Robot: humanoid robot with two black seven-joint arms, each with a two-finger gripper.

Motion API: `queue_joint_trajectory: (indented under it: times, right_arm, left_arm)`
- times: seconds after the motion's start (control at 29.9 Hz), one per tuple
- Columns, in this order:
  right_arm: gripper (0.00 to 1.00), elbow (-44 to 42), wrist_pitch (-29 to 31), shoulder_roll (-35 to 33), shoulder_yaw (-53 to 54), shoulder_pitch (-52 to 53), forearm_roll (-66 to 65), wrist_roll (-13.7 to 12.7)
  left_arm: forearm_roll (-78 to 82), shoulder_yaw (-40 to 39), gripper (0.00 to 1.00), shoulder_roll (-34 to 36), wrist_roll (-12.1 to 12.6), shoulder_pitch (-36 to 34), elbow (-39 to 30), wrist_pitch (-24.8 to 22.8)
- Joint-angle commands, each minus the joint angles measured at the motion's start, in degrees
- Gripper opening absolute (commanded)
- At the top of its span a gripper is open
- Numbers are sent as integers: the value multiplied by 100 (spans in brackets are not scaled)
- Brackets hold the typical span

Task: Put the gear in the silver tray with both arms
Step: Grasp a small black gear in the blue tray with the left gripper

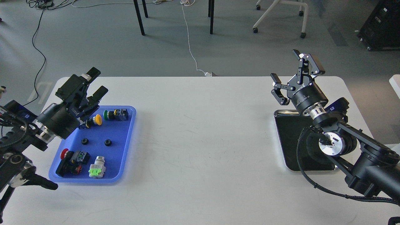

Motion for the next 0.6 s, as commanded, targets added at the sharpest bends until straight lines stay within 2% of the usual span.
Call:
queue_joint_trajectory:
  times: [0.0, 0.1, 0.27, 0.4, 0.57]
  right_arm:
    - [99, -13, -1, -13, -48, -17, 8, 0]
    - [99, -31, -1, -13, -48, -61, -1, 0]
    - [99, -40, -1, -13, -57, -79, -1, 0]
    - [99, -31, -1, -5, -48, -79, -9, 0]
    - [99, -31, -18, -5, -48, -79, -9, 0]
  left_arm:
    - [1877, 479, 98, 515, -1, -42, -96, 212]
    - [3083, 944, 98, 770, -1, -191, -202, 651]
    - [4684, 2183, 98, 1254, -1, -946, -123, 1293]
    - [4785, 3063, 98, 1245, -1, -1623, 175, 1364]
    - [4785, 3494, 98, 1228, -1, -1958, 632, 1382]
